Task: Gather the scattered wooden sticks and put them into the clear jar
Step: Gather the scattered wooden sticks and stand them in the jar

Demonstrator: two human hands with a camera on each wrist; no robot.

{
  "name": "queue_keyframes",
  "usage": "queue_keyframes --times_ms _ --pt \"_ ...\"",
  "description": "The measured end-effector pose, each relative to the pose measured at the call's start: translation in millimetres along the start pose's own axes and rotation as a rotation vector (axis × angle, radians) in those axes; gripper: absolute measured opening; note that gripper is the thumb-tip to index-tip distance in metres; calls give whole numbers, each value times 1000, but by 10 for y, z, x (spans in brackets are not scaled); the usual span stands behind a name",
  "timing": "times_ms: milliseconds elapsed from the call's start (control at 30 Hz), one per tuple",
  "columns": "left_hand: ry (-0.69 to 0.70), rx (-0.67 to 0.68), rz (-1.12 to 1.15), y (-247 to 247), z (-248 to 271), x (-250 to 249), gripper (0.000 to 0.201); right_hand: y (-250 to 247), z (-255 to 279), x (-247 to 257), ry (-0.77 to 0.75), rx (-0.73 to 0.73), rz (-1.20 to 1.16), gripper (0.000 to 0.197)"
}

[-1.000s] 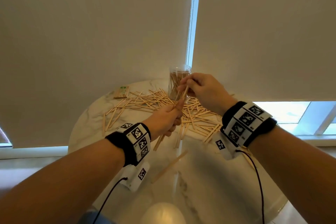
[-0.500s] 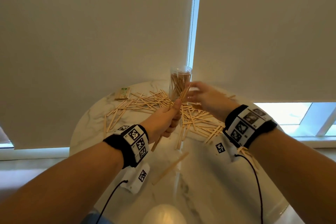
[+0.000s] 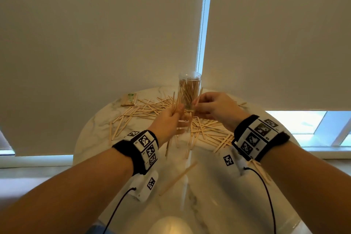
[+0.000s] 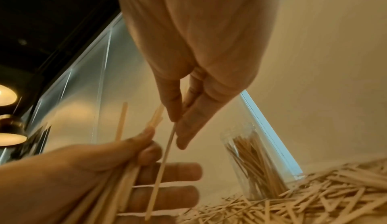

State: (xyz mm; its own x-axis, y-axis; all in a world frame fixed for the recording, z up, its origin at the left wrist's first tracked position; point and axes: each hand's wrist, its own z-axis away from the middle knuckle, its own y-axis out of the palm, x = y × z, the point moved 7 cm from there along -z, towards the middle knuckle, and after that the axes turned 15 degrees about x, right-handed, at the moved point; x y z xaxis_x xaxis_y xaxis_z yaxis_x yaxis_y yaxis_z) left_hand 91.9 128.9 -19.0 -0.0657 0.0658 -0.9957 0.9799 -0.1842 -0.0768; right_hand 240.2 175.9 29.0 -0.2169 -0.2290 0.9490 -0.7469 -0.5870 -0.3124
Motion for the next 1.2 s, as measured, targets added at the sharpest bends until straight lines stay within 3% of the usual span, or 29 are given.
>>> queue_keyframes --times_ms 100,233,300,367,467,600,767,867,967,1100,1200 --pt "8 65 -29 186 -15 -27 34 48 20 29 11 -23 166 9" --pt "-16 -63 -370 164 -50 -35 31 -29 87 -8 41 -85 284 15" --pt "-91 5 -667 149 -49 9 38 -170 165 -119 154 -99 342 19" --pt "-245 165 -942 185 -9 183 43 -412 260 -314 336 -117 442 20" --pt "-396 282 -1229 266 101 406 49 -761 421 -604 567 -105 660 28" --pt "-398 300 -1259 375 133 463 40 -960 650 -787 741 -160 860 43" --pt "-406 346 -1220 489 107 410 58 -748 782 -901 916 68 1016 87" --pt "-393 389 -1292 556 117 400 49 -537 710 -994 917 176 1064 102" --pt "-345 399 -1315 585 90 357 28 -288 557 -976 847 201 1067 90" --pt "-329 433 -1279 617 162 376 49 -20 346 -791 752 255 1067 47" --pt "-395 478 -1273 594 200 440 46 52 235 -751 736 235 1082 39"
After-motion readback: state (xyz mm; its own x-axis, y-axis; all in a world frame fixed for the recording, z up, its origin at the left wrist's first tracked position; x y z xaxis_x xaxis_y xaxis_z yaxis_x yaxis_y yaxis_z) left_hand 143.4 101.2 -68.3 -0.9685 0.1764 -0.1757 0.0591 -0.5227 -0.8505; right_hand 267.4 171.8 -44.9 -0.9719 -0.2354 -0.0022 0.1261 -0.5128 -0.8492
